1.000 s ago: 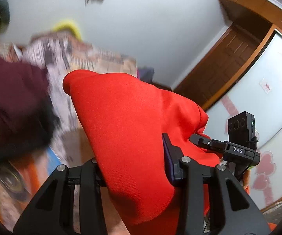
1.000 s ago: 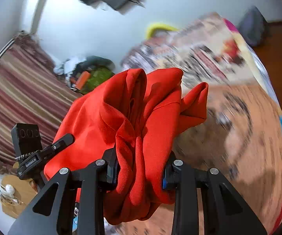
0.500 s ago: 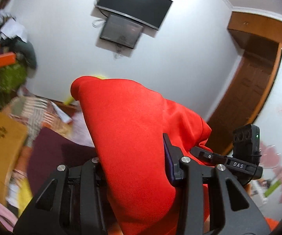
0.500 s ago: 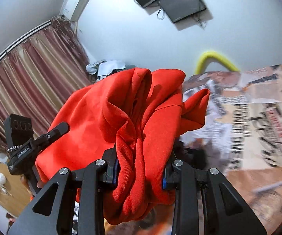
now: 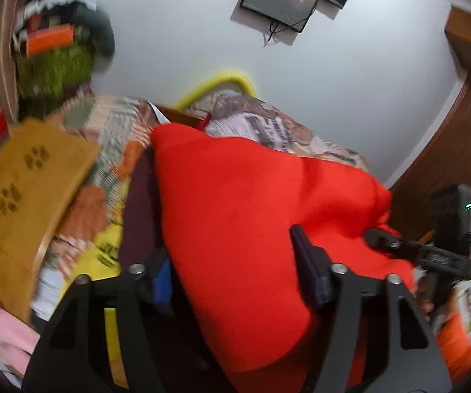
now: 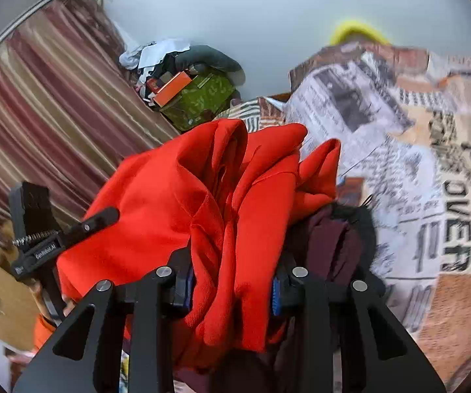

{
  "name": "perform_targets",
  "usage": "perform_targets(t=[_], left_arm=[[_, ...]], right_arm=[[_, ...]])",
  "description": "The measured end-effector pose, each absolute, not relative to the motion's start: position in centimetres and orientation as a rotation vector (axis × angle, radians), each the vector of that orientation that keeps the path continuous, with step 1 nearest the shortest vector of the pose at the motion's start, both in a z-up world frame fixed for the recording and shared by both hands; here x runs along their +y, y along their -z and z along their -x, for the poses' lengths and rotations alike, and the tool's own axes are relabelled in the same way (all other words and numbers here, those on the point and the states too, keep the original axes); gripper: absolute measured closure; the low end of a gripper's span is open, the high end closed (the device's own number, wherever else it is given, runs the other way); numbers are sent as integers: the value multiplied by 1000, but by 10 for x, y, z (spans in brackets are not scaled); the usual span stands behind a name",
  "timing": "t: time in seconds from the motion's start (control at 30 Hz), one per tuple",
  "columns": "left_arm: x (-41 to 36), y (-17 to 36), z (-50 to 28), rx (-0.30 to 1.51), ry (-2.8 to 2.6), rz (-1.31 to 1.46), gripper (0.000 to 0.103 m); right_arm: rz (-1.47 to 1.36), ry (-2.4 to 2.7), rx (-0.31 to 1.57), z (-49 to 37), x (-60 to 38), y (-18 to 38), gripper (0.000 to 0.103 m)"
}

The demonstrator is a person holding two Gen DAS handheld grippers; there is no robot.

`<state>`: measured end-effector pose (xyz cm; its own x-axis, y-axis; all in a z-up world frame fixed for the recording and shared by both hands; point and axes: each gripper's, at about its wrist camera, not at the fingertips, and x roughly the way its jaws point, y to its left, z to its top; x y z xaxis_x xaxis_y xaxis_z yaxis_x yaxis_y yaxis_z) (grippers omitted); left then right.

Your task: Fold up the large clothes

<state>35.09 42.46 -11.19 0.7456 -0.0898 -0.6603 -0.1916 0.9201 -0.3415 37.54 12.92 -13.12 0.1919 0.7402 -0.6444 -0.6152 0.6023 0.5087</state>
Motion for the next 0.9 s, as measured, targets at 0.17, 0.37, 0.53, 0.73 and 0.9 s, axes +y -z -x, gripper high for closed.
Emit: perform_targets(t=[0.17,0.37,0.53,0.73,0.9], left_arm=[[418,107,-353,770,-138,387,30],[368,75,-309,723,-242,215,29],[338,57,-274,700,-299,110,29],[307,28,-227,641,-318,74,29],[268,-10,-180,531,-295,50,29]], right_arm=[[57,-839,858,-354,128,116,70],[205,-723,777,-340,120,100,65],[201,-696,789,-333,105,89,65],[164,-733,741,-296,79,56,65],[112,-775,580,-245,54,5,65]])
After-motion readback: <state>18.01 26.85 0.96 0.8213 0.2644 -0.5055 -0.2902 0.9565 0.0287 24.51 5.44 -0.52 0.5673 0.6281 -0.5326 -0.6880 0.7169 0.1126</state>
